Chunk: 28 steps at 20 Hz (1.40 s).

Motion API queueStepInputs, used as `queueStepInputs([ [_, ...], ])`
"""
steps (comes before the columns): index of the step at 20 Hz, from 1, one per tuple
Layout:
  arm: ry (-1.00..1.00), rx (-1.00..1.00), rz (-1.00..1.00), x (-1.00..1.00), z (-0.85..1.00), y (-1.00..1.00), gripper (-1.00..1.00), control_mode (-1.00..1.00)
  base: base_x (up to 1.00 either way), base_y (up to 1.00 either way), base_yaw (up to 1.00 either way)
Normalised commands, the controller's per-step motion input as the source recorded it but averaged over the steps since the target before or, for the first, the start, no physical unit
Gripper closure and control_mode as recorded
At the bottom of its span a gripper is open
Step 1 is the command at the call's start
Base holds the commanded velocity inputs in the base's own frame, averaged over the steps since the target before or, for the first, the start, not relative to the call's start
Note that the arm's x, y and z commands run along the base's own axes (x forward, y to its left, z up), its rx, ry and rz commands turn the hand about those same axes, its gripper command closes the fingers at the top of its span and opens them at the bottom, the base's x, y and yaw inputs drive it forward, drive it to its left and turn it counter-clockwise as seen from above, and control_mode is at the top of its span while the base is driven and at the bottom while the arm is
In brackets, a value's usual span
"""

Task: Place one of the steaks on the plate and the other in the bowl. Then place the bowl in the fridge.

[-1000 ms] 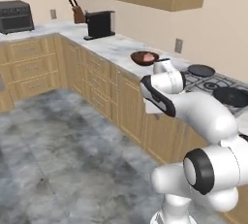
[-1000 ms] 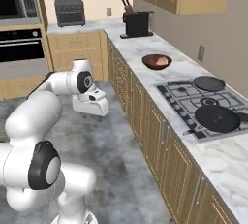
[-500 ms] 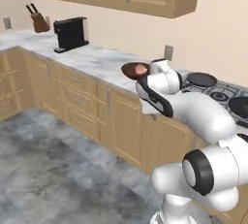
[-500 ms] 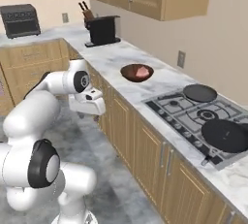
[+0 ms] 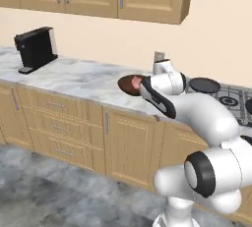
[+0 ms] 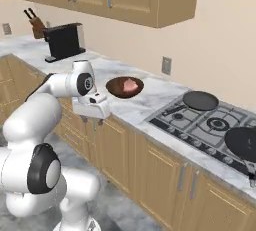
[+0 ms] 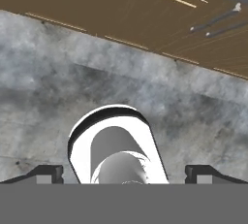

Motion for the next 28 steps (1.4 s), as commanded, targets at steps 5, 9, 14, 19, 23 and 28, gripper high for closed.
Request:
queueStepInputs([
  [5,0.0,0.0,0.0,0.0,0.0,0.0,-1.0,1.0,0.46,0.94,-0.56],
  [9,0.0,0.0,0.0,0.0,0.0,0.0,-1.0,1.0,0.36,0.43,-0.78],
  [14,0.0,0.0,0.0,0.0,0.0,0.0,-1.0,1.0,0.13,0.19,-0.85],
  [19,0.0,0.0,0.0,0.0,0.0,0.0,-1.0,1.0,0.1,0.74,-0.63],
  [23,0.0,0.0,0.0,0.0,0.0,0.0,-1.0,1.0,0.01,1.0,-0.35],
  [28,0.0,0.0,0.0,0.0,0.0,0.0,-1.0,1.0,0.2,0.87,-0.12],
])
